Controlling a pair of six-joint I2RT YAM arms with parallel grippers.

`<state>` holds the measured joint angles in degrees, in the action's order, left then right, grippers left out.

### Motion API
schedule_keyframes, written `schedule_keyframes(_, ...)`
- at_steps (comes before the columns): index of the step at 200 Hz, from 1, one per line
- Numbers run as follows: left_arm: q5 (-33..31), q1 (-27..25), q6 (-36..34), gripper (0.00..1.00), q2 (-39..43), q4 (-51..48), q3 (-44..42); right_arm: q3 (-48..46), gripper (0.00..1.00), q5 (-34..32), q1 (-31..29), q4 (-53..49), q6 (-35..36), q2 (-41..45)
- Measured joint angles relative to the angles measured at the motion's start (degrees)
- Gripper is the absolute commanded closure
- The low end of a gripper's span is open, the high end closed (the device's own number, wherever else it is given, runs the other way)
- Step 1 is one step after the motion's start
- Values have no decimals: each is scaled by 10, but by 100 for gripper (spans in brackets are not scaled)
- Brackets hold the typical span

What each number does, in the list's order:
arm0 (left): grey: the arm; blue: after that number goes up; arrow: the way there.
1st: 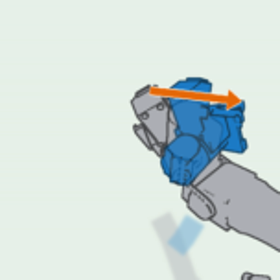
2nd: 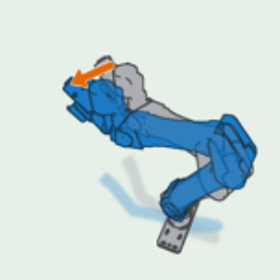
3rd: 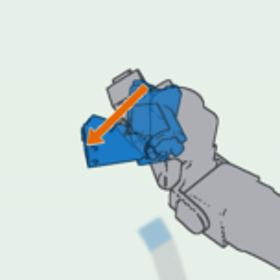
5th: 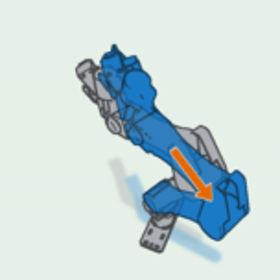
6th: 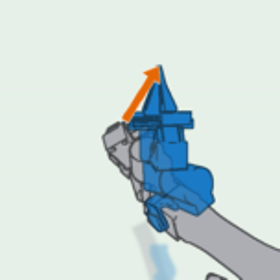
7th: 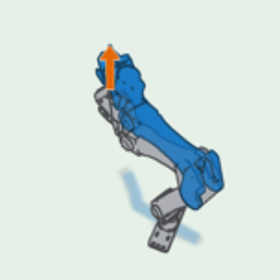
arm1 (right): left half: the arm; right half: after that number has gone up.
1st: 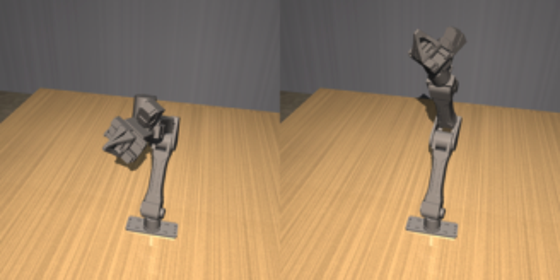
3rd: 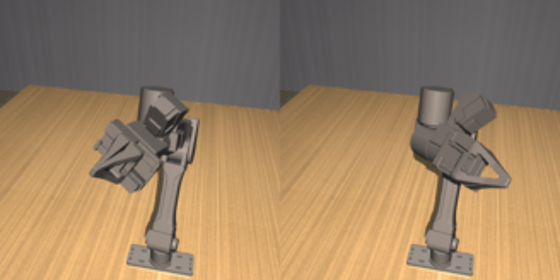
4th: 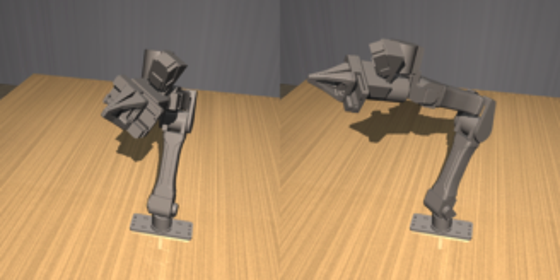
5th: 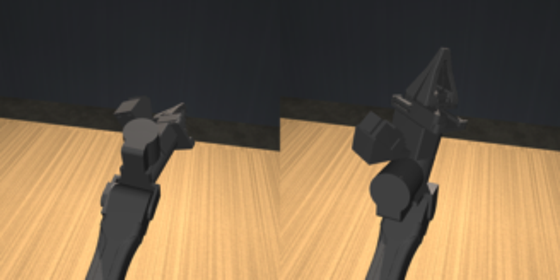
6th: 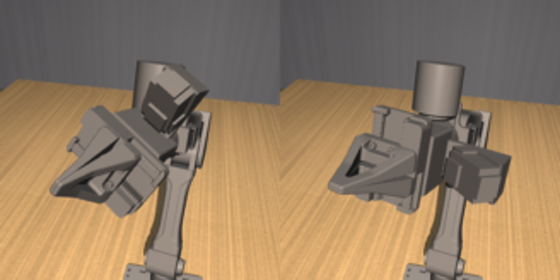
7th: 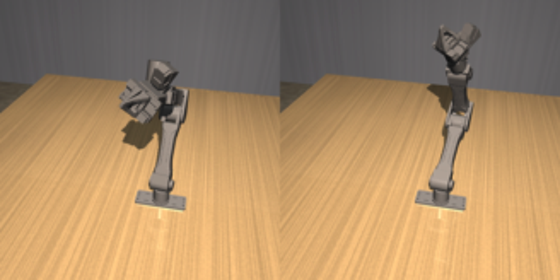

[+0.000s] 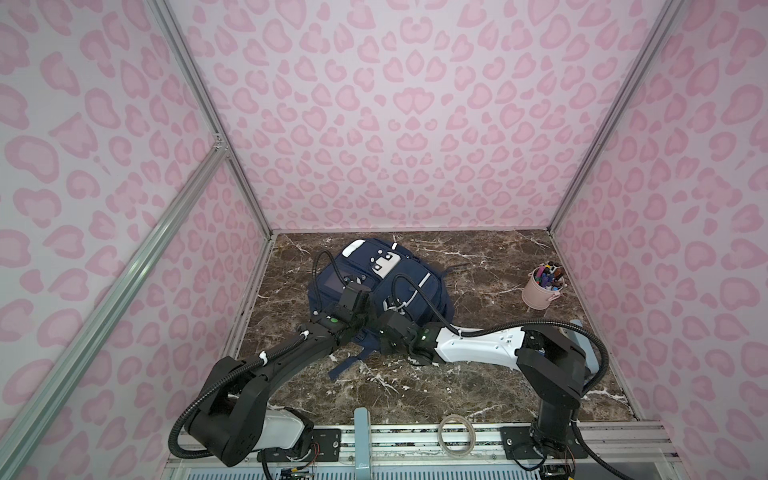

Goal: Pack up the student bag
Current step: 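Release the calculator and grasp the front pocket zipper pull with the right gripper, then pull the pocket zipper closed with the right gripper while the left holds the backpack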

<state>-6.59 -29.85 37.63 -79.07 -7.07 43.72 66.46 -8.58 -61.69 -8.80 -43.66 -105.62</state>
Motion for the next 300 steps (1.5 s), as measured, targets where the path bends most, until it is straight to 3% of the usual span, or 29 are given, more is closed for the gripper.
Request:
schedule_keyframes(68, 47, 24, 2, 97, -6, 14, -8, -109, 100, 6, 21, 4, 33, 89)
schedule_keyframes(113, 91, 24, 3, 97, -22, 50, -8, -187, 100, 47, 112, 22, 84, 172)
schedule_keyframes(138, 111, 24, 8, 97, -28, 65, -8, -179, 100, 73, 134, 6, 125, 183)
schedule_keyframes(166, 99, 26, 0, 96, -41, 24, 33, -145, 100, 53, 102, -33, 158, 187)
schedule_keyframes(179, 96, 36, -10, 88, -56, -2, 64, -130, 100, 45, 80, -49, 163, 194)
schedule_keyframes(215, 68, 57, -18, 46, -19, -10, 87, -88, 100, 56, 53, -96, 155, 216)
schedule_keyframes(237, 54, 53, -5, 42, 74, 7, 38, -56, 100, 56, 52, -139, 153, 216)
schedule_keyframes(261, 85, 28, 42, 39, 153, 52, -53, -35, 100, 58, 52, -161, 159, 204)
schedule_keyframes(300, 130, -50, 124, 39, 146, 151, -117, -26, 100, 70, 50, -172, 162, 196)
